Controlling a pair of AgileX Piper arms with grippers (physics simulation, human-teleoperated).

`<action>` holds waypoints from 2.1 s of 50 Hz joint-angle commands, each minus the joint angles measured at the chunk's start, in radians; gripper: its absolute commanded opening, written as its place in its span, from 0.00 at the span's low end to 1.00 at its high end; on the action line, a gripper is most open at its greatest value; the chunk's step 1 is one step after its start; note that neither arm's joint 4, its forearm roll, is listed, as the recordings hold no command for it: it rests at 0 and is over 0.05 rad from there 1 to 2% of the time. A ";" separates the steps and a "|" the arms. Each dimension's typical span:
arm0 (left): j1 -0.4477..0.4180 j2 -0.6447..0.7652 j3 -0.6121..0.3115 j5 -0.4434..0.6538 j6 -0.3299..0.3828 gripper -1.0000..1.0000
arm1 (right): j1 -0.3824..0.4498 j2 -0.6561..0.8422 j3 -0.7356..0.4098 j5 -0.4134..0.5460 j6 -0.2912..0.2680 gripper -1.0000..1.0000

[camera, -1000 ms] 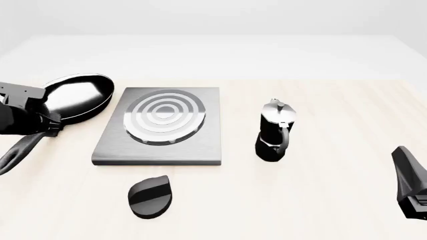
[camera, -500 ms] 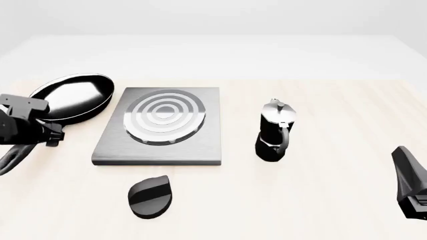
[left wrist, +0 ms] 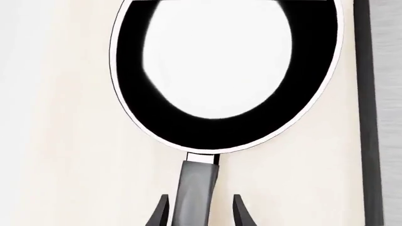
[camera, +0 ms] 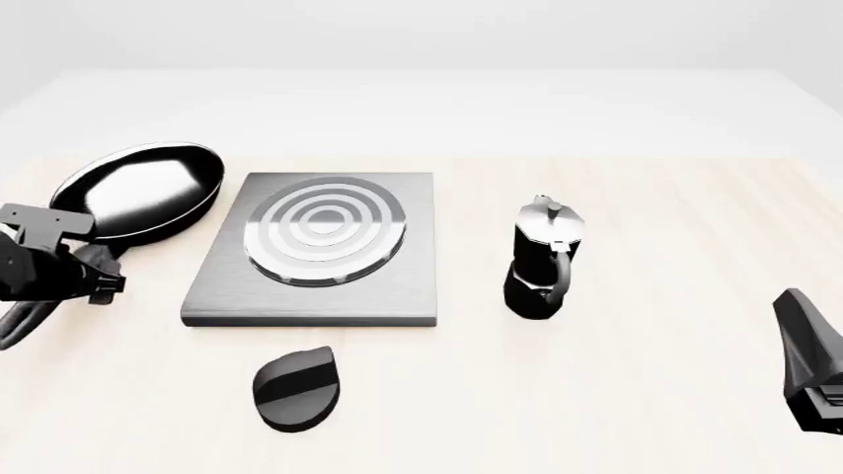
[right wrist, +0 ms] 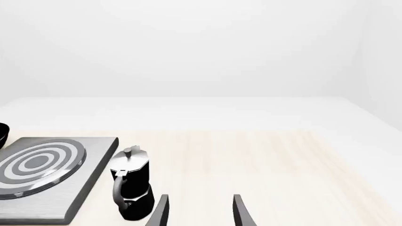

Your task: Turn on the stove and put the frying pan on it.

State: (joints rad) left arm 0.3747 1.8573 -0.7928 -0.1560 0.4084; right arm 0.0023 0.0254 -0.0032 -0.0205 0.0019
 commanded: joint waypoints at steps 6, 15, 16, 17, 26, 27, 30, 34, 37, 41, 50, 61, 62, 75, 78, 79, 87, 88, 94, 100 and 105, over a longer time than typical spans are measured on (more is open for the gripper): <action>0.006 0.032 0.010 -0.027 0.001 1.00 | 0.000 0.000 0.000 0.000 0.000 1.00; 0.001 0.037 0.015 -0.032 0.005 0.00 | 0.000 0.000 0.000 0.000 0.000 1.00; 0.000 0.036 0.014 -0.031 0.004 0.00 | 0.000 0.000 0.000 0.000 0.000 1.00; 0.001 0.033 0.014 -0.030 0.005 0.00 | 0.000 0.000 0.000 0.000 0.000 1.00; -0.009 0.015 0.017 -0.023 0.002 0.00 | 0.000 0.000 0.000 0.000 0.000 1.00; -0.010 0.013 0.018 -0.023 0.001 0.00 | 0.000 0.000 0.000 0.000 0.000 1.00; -0.014 -0.002 0.020 -0.015 0.000 0.00 | 0.000 0.000 0.000 0.000 0.000 1.00; -0.017 -0.030 0.023 -0.002 -0.002 0.00 | 0.000 0.000 0.000 0.000 0.000 1.00; -0.017 -0.052 0.026 0.006 -0.003 0.00 | 0.000 0.000 0.000 0.000 0.000 1.00; -0.017 -0.114 0.026 0.031 -0.019 0.00 | 0.000 0.000 0.000 0.000 0.000 1.00; -0.033 -0.211 0.047 0.056 -0.024 0.00 | 0.000 0.000 0.000 0.000 0.000 1.00; -0.058 -0.309 0.051 0.108 -0.056 0.00 | 0.000 0.000 0.000 0.000 0.000 1.00; -0.061 -0.319 0.051 0.116 -0.055 0.00 | 0.000 0.000 0.000 0.000 0.000 1.00; -0.081 -0.372 0.056 0.151 -0.066 0.00 | 0.000 0.000 0.000 0.000 0.000 1.00; -0.086 -0.393 0.056 0.167 -0.065 0.00 | 0.000 0.000 0.000 0.000 0.000 1.00; -0.086 -0.400 0.055 0.172 -0.064 0.00 | 0.000 0.000 0.000 0.000 0.000 1.00; -0.090 -0.414 0.053 0.184 -0.067 0.00 | 0.000 0.000 0.000 0.000 0.000 1.00; -0.090 -0.414 0.053 0.184 -0.067 0.00 | 0.000 0.000 0.000 0.000 0.000 1.00; -0.090 -0.414 0.053 0.184 -0.067 0.00 | 0.000 0.000 0.000 0.000 0.000 1.00; -0.090 -0.414 0.053 0.184 -0.067 0.00 | 0.000 0.000 0.000 0.000 0.000 1.00; -0.100 -0.422 0.058 0.189 -0.065 0.00 | 0.000 0.000 0.000 0.000 0.000 1.00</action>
State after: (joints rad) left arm 0.2711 1.3993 -0.7191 0.0986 0.3645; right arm 0.0023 0.0253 -0.0032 -0.0204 0.0020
